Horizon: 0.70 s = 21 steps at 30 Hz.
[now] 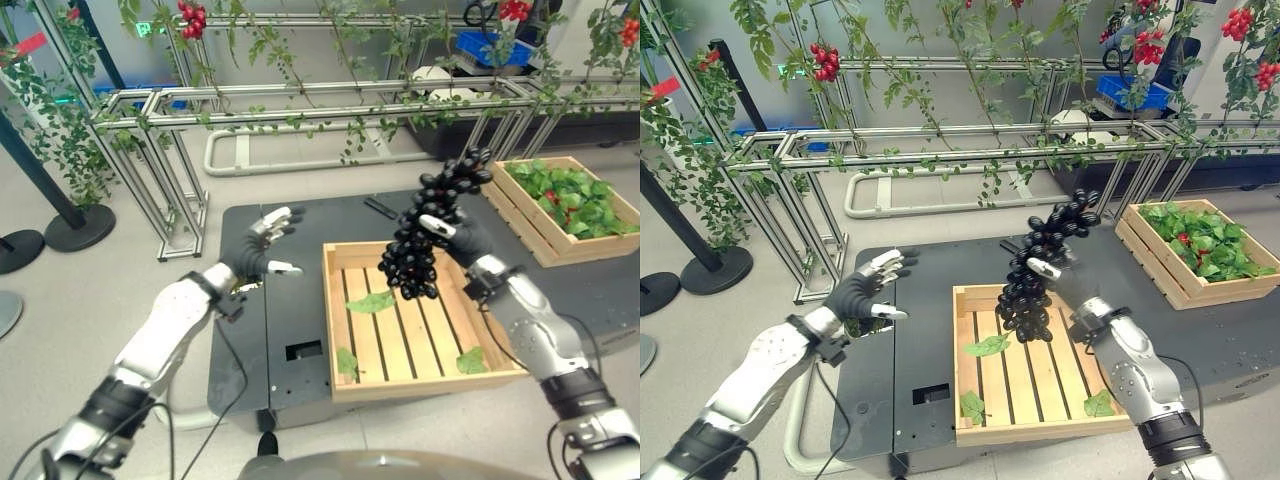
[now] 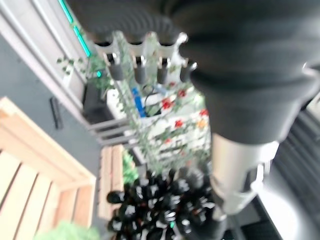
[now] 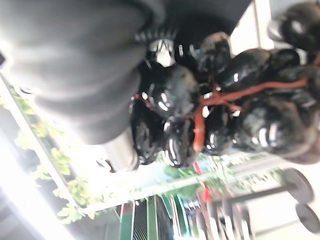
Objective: Pick up the fruits from the basket on one side to the basket on the other side
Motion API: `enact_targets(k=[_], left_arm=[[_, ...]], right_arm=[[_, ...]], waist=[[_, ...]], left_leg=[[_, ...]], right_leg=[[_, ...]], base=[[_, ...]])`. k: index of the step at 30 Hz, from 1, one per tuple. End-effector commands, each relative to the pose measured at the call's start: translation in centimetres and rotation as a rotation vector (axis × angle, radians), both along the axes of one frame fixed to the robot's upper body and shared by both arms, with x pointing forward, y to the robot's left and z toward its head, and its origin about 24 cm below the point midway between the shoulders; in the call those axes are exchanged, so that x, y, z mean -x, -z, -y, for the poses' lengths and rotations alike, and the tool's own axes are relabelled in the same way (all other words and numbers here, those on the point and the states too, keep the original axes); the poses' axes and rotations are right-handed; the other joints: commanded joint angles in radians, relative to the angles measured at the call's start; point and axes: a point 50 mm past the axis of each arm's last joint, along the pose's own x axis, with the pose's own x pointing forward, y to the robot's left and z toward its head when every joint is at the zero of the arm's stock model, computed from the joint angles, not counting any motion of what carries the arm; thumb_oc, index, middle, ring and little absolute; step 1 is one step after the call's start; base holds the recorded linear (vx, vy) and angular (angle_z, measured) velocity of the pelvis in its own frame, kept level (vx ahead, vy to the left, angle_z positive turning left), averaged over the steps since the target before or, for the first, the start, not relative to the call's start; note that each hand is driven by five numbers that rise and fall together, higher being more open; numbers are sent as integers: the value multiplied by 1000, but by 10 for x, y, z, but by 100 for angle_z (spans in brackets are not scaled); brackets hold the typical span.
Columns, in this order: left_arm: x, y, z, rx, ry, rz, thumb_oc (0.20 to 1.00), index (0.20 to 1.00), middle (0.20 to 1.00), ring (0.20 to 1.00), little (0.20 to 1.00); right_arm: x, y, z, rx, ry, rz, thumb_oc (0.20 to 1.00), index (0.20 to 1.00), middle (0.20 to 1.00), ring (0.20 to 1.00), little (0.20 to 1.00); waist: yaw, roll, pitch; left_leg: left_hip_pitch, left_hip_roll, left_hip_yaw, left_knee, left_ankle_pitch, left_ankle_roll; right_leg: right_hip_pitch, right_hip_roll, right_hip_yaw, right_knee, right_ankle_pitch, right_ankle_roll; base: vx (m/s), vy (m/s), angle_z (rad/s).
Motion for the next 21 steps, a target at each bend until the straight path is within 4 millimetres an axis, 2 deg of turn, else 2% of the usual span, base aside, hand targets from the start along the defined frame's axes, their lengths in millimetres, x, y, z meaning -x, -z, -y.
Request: enact_targets(k=[1, 2, 6, 21], left_arm=[[-15, -27, 8, -26, 20, 153, 1000, 1000, 1000, 1000, 1000], [-17, -26, 19, -24, 53, 150, 1000, 1000, 1000, 1000, 1000], [-18, -23, 32, -28, 97, 141, 1000, 1000, 1000, 1000, 1000], [-16, -17, 60, -33, 218, 100, 1000, 1000, 1000, 1000, 1000]], right_arm=[[-6, -59, -24, -69, -95, 268, 200, 200, 200, 200, 200], [-6, -59, -33, -79, -130, 269, 200, 200, 200, 200, 200], [-6, -64, -44, -87, -180, 284, 200, 200, 200, 200, 200], [-4, -74, -77, -122, -301, 321, 200, 200, 200, 200, 200]], waist=[[-19, -47, -26], [-22, -48, -26], [-24, -47, -24], [-31, -42, -23]], left_leg=[[84, 7, 5, 41, -150, 23], [86, 7, 8, 41, -151, 23], [86, 8, 11, 42, -152, 23], [86, 3, 18, 47, -158, 27]], right_leg=[[-78, -43, -8, 54, 21, 45], [-79, -42, -6, 54, 21, 45], [-82, -41, 0, 54, 21, 45], [-86, -43, 13, 53, 27, 48]], base=[[0, 0, 0], [0, 0, 0], [0, 0, 0], [4, 0, -2]])
